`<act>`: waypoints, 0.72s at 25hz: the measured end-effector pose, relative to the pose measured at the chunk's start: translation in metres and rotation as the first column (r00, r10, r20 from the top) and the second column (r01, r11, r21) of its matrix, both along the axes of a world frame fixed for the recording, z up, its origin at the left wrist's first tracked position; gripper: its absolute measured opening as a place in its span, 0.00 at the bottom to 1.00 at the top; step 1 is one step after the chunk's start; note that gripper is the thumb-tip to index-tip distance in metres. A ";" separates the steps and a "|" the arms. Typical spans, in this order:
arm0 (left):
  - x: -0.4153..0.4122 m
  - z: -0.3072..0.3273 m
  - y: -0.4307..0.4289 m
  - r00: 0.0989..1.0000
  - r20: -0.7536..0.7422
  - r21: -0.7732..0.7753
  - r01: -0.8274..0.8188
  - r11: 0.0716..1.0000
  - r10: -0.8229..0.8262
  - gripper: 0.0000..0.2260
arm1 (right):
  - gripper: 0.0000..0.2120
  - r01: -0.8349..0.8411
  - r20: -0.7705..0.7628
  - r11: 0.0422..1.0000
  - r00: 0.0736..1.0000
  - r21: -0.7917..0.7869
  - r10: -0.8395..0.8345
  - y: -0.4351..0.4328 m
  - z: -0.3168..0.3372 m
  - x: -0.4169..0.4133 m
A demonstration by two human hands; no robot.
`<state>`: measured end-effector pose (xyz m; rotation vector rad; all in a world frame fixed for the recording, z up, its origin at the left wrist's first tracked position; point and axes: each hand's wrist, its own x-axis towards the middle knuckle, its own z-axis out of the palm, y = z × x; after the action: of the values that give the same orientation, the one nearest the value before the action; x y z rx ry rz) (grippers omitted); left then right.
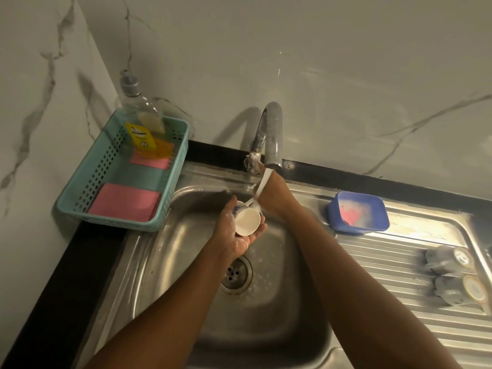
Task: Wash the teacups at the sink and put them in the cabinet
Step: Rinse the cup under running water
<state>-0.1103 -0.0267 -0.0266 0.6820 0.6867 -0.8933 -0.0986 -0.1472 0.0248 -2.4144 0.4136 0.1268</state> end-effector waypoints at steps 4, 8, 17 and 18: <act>-0.002 -0.003 0.004 1.000 0.014 0.027 0.004 1.000 -0.004 0.20 | 0.18 0.309 0.093 0.935 0.940 0.174 -0.328 0.026 -0.009 -0.014; -0.011 -0.022 0.020 0.999 0.014 0.111 0.031 0.993 -0.033 0.17 | 0.08 0.505 -0.435 0.000 0.743 0.863 -0.509 0.044 -0.018 -0.023; -0.022 -0.046 0.046 0.996 -0.087 0.159 0.029 0.987 -0.016 0.20 | 0.04 0.441 -0.404 0.569 0.893 0.694 -0.200 0.042 -0.057 -0.018; -0.021 -0.047 0.046 0.996 -0.087 0.159 0.029 0.987 -0.016 0.21 | 0.04 0.330 -0.368 0.762 0.921 0.557 -0.130 0.042 -0.055 -0.018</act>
<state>-0.1314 0.0195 -0.0738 0.7993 0.8348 -0.8983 -0.1163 -0.1055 -0.0305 -1.6789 0.6953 0.4610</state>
